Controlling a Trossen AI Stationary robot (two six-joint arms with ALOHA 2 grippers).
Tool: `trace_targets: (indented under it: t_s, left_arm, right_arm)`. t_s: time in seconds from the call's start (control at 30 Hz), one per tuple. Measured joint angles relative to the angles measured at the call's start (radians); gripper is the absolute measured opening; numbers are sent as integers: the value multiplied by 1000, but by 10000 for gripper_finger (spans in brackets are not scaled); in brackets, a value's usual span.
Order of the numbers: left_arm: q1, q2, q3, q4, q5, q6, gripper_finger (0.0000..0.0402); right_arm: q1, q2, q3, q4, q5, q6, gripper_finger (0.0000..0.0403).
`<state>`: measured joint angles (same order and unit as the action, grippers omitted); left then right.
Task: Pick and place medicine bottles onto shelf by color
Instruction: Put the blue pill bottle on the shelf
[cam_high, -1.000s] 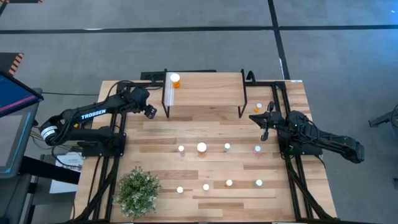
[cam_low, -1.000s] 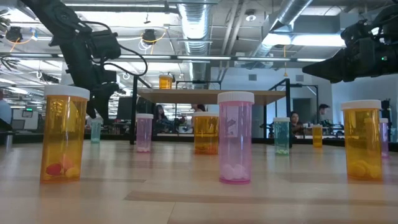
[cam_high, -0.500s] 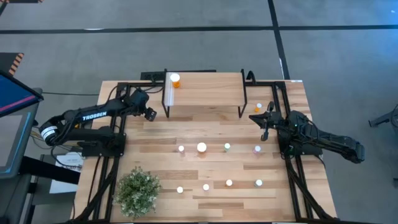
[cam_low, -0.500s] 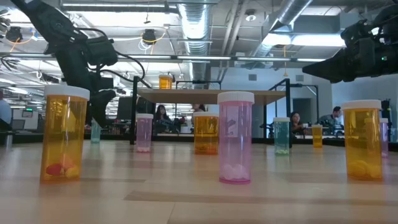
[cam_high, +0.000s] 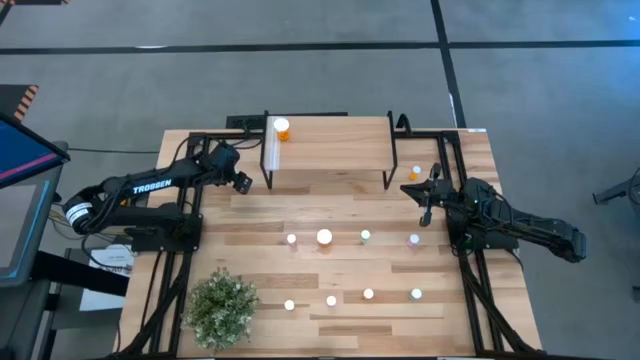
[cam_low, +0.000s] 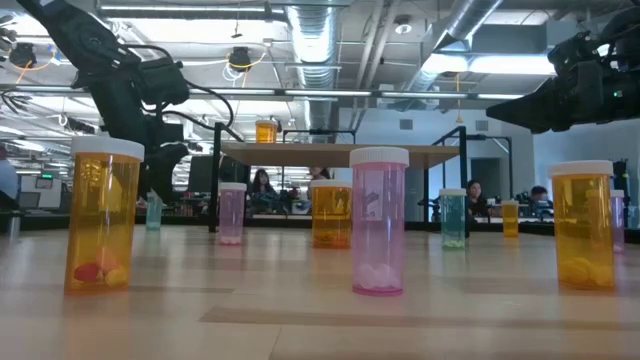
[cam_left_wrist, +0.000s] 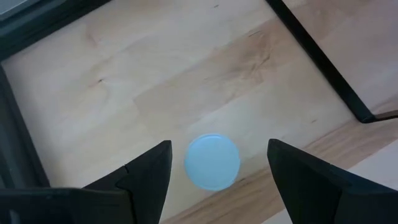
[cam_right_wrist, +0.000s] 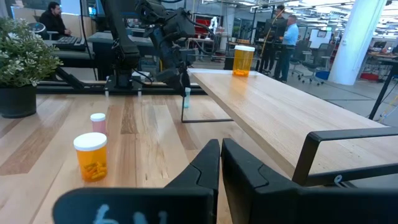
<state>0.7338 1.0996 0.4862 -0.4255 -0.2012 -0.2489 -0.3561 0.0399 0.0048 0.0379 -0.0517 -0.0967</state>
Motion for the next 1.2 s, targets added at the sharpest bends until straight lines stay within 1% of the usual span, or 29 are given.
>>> trace_targets:
  t_s: [0.73,0.83,1.03,1.2]
  left_arm:
    - [0,0,0,24,3,8,249]
    - [0,0,0,17,-5,4,234]
    - [0,0,0,15,-5,3,190]
    - [0,0,0,12,-5,3,166]
  right_arm:
    - [0,0,0,0,0,0,43]
    - [0,0,0,0,0,0,43]
    - [0,0,0,0,0,0,43]
    - [0,0,0,0,0,0,43]
